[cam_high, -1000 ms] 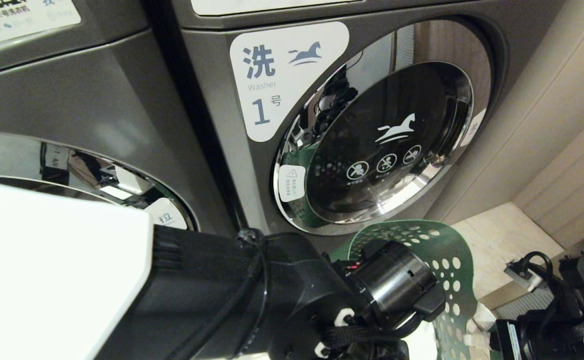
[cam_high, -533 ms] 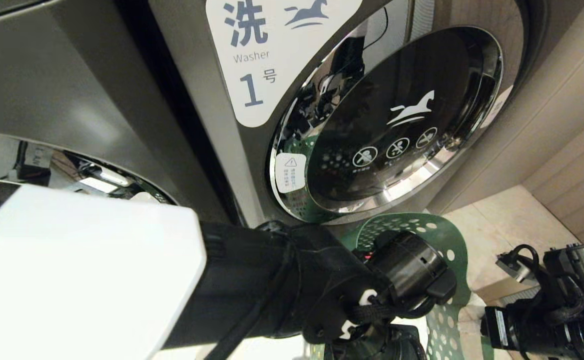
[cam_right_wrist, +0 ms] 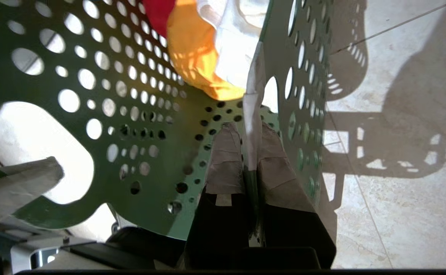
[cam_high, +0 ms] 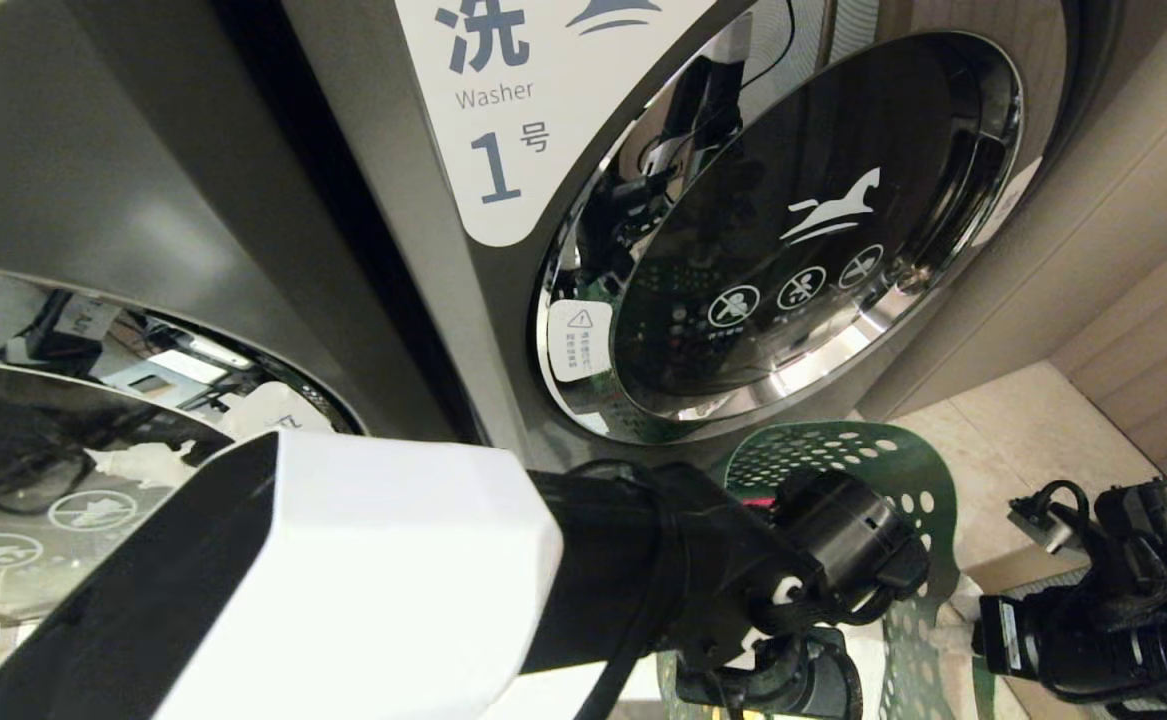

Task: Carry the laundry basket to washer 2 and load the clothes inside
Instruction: Pick up the clothes basket and put it beside the washing machine

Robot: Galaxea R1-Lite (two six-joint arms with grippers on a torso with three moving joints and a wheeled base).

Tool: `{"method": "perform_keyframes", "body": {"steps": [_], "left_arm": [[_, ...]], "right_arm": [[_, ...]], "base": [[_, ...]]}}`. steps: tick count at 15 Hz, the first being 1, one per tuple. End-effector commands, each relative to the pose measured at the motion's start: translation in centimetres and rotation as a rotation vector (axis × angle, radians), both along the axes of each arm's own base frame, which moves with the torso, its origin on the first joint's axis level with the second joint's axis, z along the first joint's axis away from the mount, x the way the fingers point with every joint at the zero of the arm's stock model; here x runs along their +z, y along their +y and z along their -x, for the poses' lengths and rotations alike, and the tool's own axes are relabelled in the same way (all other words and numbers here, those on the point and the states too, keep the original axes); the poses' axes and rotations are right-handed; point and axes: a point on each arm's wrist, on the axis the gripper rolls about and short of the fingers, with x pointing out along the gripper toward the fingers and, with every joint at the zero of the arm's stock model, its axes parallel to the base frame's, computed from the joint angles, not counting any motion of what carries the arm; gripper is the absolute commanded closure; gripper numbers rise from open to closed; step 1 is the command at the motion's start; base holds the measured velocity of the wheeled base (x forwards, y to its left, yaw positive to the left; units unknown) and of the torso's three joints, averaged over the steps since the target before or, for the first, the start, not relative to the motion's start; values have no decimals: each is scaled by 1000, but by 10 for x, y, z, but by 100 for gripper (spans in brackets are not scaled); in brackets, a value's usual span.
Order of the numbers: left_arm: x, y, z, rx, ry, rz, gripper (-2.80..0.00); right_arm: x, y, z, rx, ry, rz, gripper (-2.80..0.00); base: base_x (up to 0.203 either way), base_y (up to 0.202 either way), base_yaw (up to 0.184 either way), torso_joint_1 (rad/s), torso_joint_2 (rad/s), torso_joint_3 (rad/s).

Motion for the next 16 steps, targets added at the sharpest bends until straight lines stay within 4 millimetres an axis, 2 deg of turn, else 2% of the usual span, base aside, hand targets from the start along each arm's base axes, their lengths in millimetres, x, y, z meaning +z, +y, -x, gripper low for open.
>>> {"method": "perform_keyframes", "body": {"steps": [1,5,8,13,16], "left_arm": [[-14,-8,-5,13,-3,-20,0],[-28,-15,-13,32,-13,-34,0],[-42,-17,-26,82,-51,-71,0],[-53,-14,-42,126,-65,-92,0],[-58,-9,-53,156,-62,-109,0]], "right_arm": [[1,-4,-2,-21,-5,-3,0],[-10,-4,-11,-23,24,-4,0],[-29,-3,-28,-23,34,-3,0],[-61,-2,-50,41,46,39,0],[-68,2,-67,70,36,47,0]], "base": [[0,0,0,0,0,0],[0,0,0,0,0,0],[0,0,0,0,0,0],[0,0,0,0,0,0],[0,0,0,0,0,0]]}}
